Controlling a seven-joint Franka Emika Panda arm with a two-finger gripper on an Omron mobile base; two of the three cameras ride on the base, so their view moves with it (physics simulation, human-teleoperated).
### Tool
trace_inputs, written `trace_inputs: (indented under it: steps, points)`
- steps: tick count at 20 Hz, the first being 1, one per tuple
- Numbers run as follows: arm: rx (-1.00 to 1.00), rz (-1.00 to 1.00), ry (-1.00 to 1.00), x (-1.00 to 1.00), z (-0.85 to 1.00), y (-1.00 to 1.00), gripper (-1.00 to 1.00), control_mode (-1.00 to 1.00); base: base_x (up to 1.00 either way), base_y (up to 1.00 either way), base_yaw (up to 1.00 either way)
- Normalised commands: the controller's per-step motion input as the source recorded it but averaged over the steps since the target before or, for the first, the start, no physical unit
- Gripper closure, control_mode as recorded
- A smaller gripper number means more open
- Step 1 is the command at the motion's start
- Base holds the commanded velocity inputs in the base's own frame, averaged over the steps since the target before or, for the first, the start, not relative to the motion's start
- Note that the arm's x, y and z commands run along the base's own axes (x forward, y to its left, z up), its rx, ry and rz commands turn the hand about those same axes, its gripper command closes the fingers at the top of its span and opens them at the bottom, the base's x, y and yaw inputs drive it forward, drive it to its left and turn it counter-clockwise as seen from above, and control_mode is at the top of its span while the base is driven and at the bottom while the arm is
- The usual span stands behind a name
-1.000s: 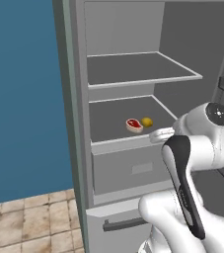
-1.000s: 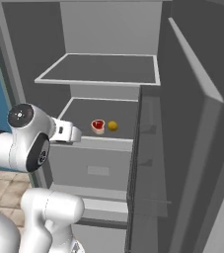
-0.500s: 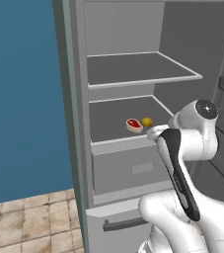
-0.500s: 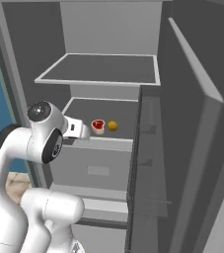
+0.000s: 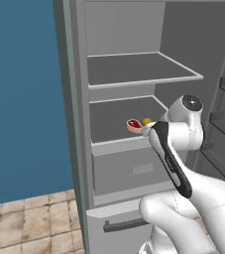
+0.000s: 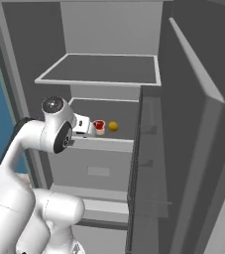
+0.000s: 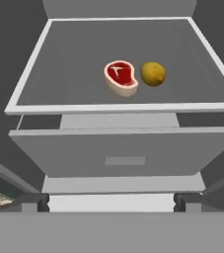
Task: Place one lemon and one steak in each tupperware on the nearby counter, to pack two identical lunches.
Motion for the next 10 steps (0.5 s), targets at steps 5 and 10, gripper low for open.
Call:
trace_inputs:
  steps: [5,10]
  points:
    - [0.00,0.00,0.00,0.41,-0.38,0.00,-1.00,-1.00,0.00,0.00,0.00]
    - [0.00,0.00,0.00,0.44,-0.22,0.00,-1.00,-1.00,0.00,0.00,0.00]
